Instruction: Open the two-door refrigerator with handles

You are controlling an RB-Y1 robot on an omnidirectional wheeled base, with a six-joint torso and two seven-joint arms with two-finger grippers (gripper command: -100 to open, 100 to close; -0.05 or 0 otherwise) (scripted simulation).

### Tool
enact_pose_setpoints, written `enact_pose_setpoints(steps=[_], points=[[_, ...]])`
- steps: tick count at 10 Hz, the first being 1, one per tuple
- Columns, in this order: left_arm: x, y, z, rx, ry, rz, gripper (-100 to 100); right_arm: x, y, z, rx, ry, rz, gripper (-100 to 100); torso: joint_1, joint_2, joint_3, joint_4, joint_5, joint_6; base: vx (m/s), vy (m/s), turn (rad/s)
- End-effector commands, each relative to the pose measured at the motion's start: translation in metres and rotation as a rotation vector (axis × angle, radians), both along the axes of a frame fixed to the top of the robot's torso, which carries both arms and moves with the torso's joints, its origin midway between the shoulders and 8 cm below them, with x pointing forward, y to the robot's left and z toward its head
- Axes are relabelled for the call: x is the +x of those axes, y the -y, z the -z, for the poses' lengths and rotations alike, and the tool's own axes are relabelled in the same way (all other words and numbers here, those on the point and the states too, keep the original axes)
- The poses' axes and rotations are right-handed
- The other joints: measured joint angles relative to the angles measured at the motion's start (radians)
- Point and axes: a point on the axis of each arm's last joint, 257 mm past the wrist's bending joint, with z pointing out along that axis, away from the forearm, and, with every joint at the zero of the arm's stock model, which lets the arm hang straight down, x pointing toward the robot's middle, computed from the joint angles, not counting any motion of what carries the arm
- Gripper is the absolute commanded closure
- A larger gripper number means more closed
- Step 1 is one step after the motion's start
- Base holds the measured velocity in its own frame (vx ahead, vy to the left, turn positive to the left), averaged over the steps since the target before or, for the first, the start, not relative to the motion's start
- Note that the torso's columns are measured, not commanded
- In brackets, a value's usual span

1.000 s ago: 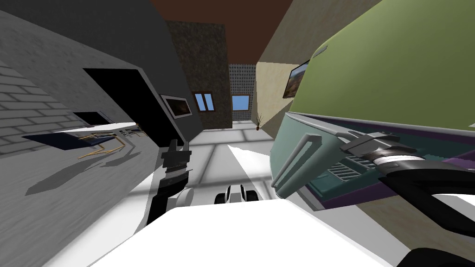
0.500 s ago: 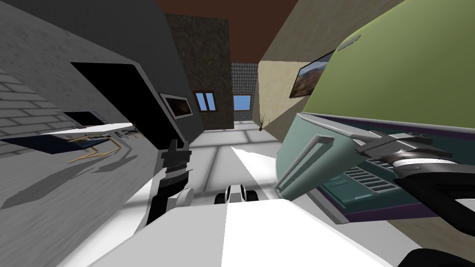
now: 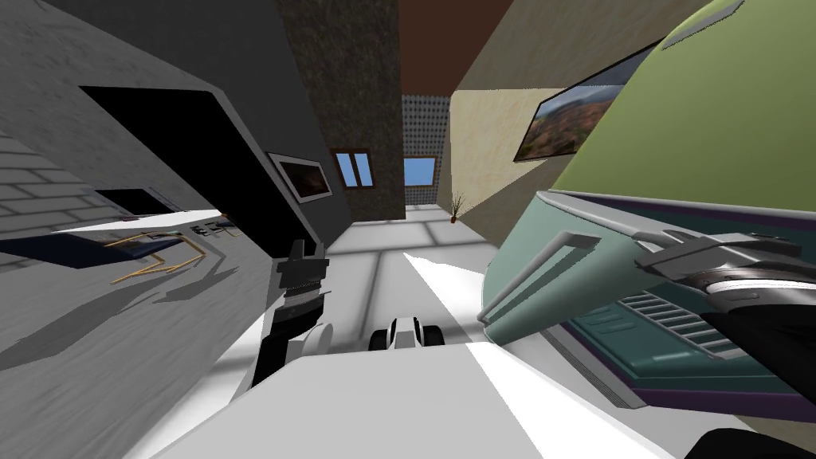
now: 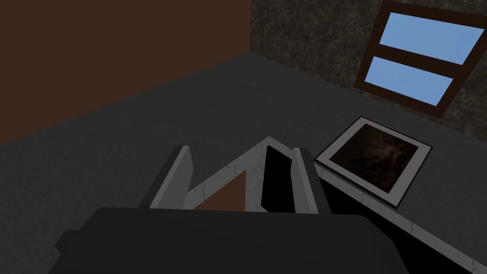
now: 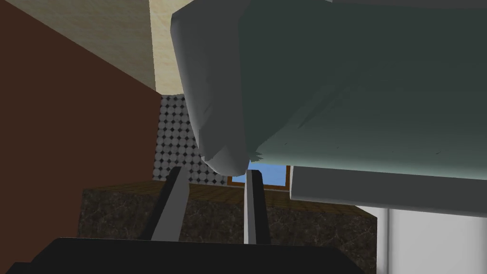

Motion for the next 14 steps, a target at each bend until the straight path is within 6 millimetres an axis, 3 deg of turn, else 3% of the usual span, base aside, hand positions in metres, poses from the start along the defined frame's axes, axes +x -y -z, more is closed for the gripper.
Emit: enact_pose_setpoints(steps=[1,14], points=[[0.000,0.000,0.000,0.000,0.000,0.000,0,-0.010,0.010,-0.001,-0.002,0.004,0.036,100,0.000,-0.003,0.000,0.000,-0.002,0.001,0.204,0.140,-0.025],[0.000,0.000,0.000,0.000,0.000,0.000,0,-0.087,0.068,-0.014,-0.022,0.025,0.292,100,-0.008,-0.017,-0.013,-0.007,-0.002,-0.007,0.228,0.148,-0.011]])
